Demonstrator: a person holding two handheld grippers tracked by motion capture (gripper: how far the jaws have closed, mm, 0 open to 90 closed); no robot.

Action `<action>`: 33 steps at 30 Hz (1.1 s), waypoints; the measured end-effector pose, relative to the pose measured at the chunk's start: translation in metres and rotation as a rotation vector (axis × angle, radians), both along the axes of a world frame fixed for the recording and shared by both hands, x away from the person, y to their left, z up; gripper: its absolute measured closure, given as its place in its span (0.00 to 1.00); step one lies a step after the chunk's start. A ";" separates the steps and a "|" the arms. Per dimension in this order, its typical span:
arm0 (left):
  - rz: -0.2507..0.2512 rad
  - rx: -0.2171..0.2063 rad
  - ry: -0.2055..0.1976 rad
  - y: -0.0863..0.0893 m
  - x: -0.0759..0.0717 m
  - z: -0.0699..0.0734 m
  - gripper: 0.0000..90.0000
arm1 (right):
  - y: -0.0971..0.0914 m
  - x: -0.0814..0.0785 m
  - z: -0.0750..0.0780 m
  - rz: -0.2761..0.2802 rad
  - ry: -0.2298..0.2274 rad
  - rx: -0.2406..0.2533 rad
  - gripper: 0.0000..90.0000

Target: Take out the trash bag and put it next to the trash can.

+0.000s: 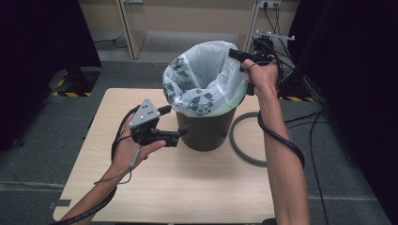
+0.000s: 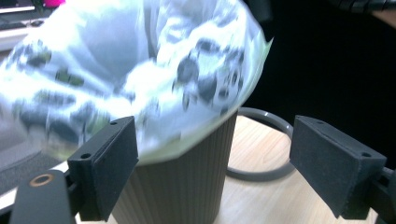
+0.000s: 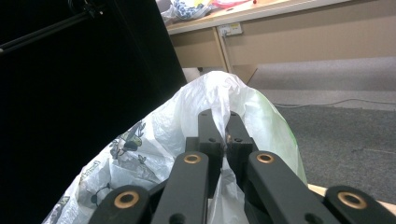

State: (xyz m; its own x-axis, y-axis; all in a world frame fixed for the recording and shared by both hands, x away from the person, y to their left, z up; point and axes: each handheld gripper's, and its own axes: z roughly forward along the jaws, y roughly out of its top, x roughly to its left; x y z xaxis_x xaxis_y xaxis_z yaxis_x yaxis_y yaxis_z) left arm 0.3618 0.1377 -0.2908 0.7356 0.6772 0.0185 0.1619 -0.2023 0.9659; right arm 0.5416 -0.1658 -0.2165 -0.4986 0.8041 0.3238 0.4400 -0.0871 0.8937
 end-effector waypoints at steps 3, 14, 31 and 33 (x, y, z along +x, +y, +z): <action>-0.008 0.028 0.000 -0.010 0.008 0.009 0.16 | 0.000 0.000 0.002 -0.001 0.000 0.001 0.99; -0.025 0.099 0.018 -0.055 0.040 0.011 0.17 | 0.005 0.000 0.004 0.005 -0.001 -0.001 0.99; -0.025 0.132 0.060 -0.084 0.062 0.017 0.18 | 0.011 0.001 0.008 0.015 0.001 -0.001 0.99; -0.035 0.132 0.072 -0.086 0.064 0.017 0.29 | 0.011 0.001 0.008 0.017 0.000 -0.001 0.99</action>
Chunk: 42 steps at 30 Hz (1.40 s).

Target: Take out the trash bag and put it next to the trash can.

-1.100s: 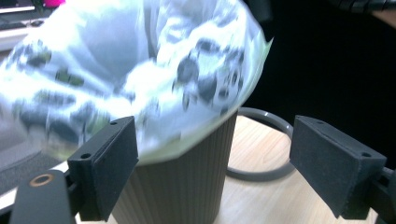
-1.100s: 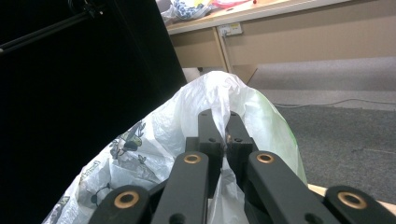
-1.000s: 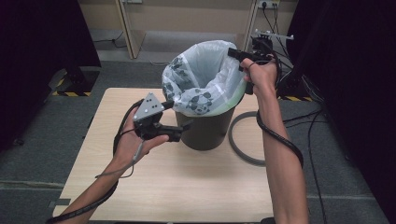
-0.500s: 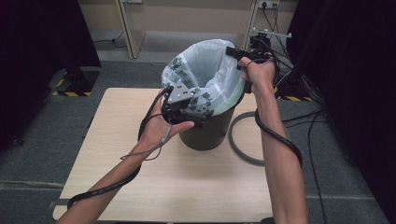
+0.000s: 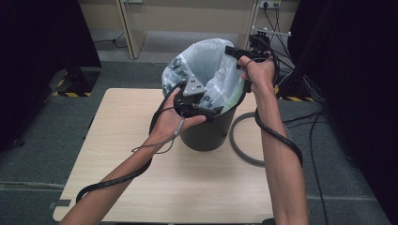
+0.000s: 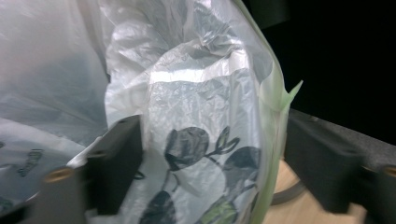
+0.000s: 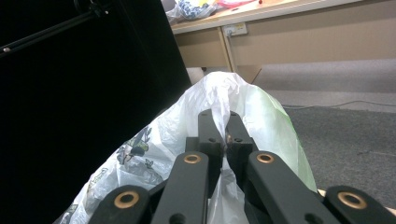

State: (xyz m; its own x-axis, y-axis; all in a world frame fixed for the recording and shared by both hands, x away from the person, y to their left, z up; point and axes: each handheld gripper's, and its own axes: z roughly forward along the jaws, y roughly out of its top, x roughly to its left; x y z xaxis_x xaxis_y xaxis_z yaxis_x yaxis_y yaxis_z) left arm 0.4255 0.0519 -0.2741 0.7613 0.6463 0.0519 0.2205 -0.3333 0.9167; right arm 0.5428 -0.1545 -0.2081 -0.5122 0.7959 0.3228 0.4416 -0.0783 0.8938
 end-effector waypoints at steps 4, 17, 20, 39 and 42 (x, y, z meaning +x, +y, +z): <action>-0.048 -0.020 0.030 -0.001 0.001 0.000 0.61 | 0.000 0.000 0.001 0.002 -0.001 -0.001 0.99; -0.062 -0.138 0.063 0.023 0.009 0.021 1.00 | -0.016 -0.003 0.000 0.021 0.019 0.002 0.76; -0.052 -0.150 0.066 0.028 0.010 0.024 1.00 | -0.024 -0.006 0.001 0.022 0.031 0.028 0.56; 0.025 -0.201 0.056 0.044 0.027 0.048 1.00 | -0.067 -0.052 -0.017 0.068 0.011 0.036 0.33; 0.031 -0.207 0.045 0.046 0.028 0.055 1.00 | -0.062 -0.060 -0.029 0.100 0.019 0.029 0.33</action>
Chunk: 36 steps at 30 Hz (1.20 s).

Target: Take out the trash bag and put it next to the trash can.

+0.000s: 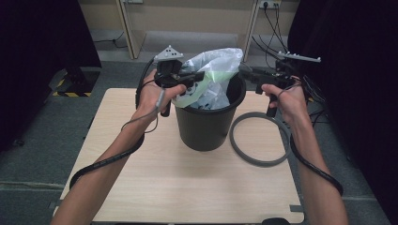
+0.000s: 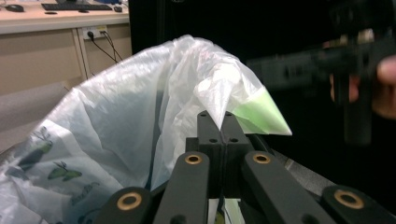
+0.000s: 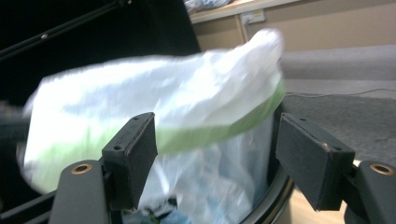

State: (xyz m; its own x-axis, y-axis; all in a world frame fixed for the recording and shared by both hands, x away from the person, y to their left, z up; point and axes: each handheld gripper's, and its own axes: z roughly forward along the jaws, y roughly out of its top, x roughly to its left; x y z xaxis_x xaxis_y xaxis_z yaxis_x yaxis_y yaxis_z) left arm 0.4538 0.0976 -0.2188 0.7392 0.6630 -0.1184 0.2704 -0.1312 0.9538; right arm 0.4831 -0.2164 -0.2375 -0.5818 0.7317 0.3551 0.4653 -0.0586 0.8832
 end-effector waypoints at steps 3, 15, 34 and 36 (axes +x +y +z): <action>0.004 -0.010 -0.007 0.000 0.000 0.006 1.00 | 0.009 -0.006 -0.008 0.033 0.002 -0.010 0.32; 0.004 -0.025 -0.035 -0.009 -0.001 0.027 1.00 | 0.068 -0.017 -0.027 0.150 0.005 -0.089 0.26; -0.013 -0.058 -0.016 -0.008 -0.001 0.039 1.00 | 0.111 0.003 -0.039 0.150 0.067 -0.229 0.67; -0.014 -0.059 -0.015 -0.008 -0.002 0.039 0.99 | 0.110 0.004 -0.041 0.176 0.069 -0.220 0.79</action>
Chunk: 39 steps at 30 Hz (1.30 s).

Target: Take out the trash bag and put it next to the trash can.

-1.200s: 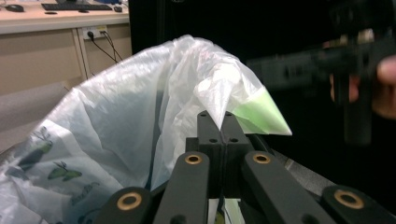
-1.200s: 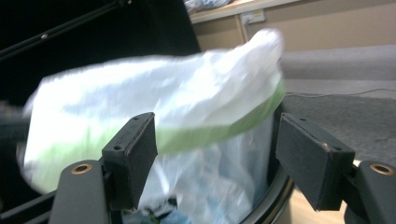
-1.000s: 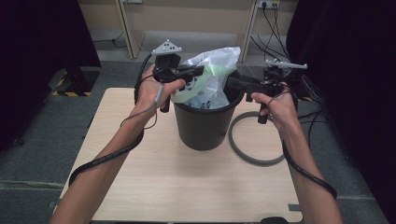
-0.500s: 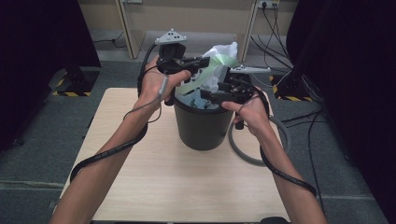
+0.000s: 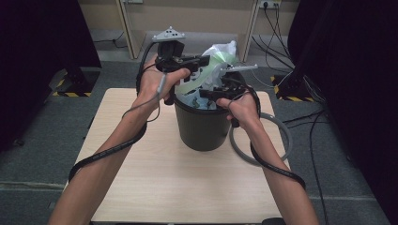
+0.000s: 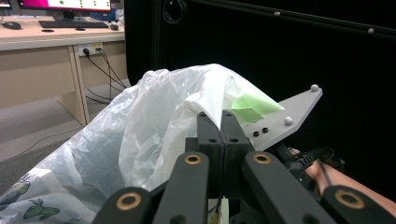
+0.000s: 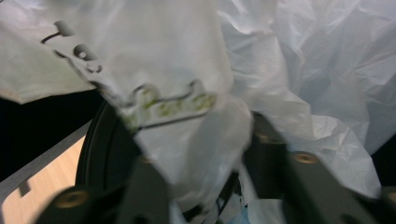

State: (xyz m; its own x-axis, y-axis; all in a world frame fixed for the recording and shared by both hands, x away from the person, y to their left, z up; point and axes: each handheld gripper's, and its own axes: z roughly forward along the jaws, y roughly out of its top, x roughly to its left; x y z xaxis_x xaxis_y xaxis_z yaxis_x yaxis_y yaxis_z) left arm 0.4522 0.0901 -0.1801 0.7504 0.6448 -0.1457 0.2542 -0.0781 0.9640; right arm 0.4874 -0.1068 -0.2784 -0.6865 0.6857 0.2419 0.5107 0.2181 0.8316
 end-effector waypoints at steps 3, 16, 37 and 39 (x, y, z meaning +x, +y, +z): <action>-0.005 -0.004 0.006 0.001 -0.001 -0.001 0.98 | -0.002 0.000 -0.001 0.011 -0.014 0.005 0.92; 0.021 0.038 0.035 0.012 -0.028 -0.011 0.39 | -0.019 0.001 0.003 -0.011 -0.058 0.081 1.00; 0.037 0.074 -0.002 0.080 -0.104 -0.081 0.21 | -0.018 0.002 0.017 -0.008 -0.094 0.136 1.00; 0.039 0.097 0.026 0.085 -0.109 -0.103 0.21 | -0.018 0.002 0.019 -0.010 -0.099 0.144 1.00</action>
